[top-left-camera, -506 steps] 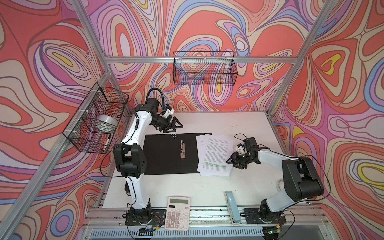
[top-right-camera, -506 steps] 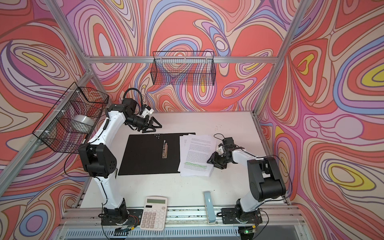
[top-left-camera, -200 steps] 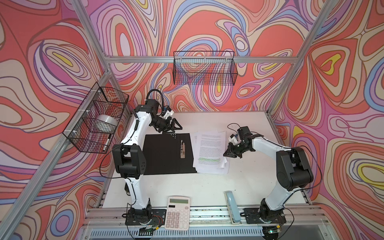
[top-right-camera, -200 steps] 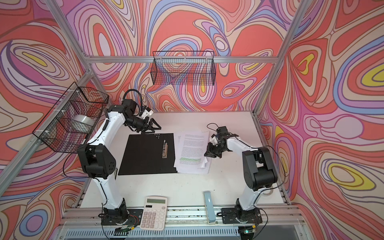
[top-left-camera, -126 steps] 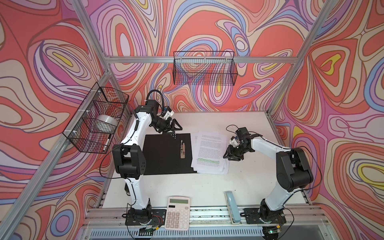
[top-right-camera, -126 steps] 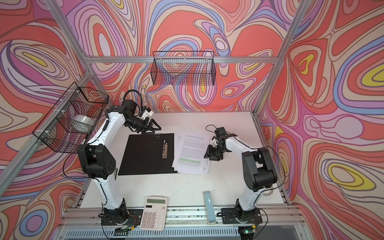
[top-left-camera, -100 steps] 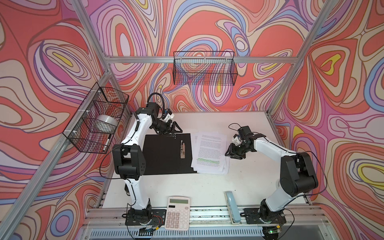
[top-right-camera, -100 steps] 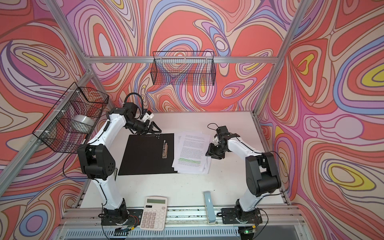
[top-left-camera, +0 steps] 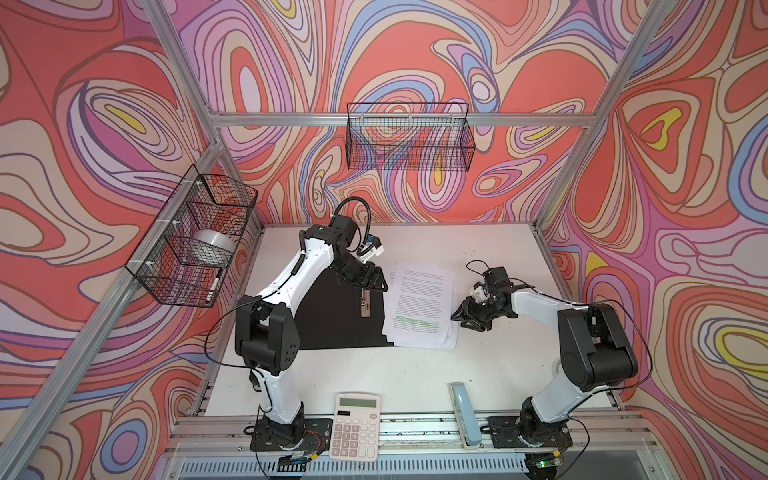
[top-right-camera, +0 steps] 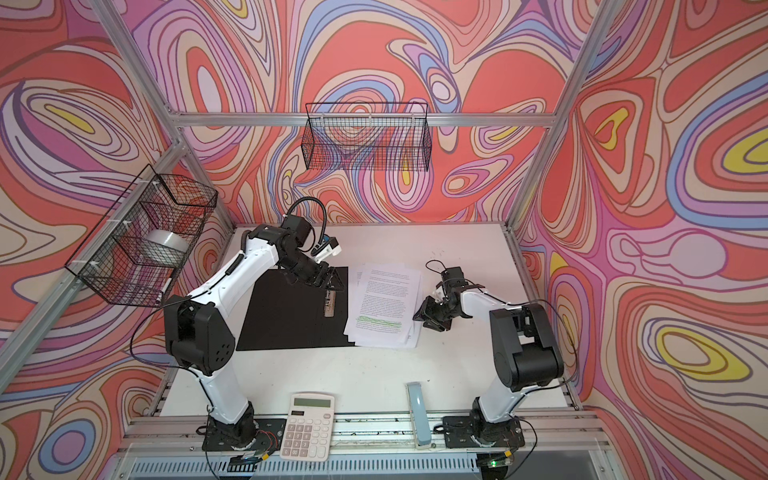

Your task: Put the files into the folder

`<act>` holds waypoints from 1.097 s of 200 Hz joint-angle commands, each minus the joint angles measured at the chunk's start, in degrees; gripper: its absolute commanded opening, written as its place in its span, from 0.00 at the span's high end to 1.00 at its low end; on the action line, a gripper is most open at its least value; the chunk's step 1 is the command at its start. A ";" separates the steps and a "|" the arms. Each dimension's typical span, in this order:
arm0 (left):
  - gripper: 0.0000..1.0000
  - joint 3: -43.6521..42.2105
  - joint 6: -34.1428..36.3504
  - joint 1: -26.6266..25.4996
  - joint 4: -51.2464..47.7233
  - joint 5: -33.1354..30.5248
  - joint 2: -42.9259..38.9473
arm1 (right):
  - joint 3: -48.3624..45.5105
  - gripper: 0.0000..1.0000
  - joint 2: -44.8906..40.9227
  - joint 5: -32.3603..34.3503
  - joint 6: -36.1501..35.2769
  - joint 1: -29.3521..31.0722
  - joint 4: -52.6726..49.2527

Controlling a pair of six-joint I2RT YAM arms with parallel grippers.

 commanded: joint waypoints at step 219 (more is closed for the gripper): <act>0.33 -1.96 0.64 0.53 2.44 -1.78 0.96 | 8.87 0.59 8.07 -17.10 -0.48 -0.23 4.59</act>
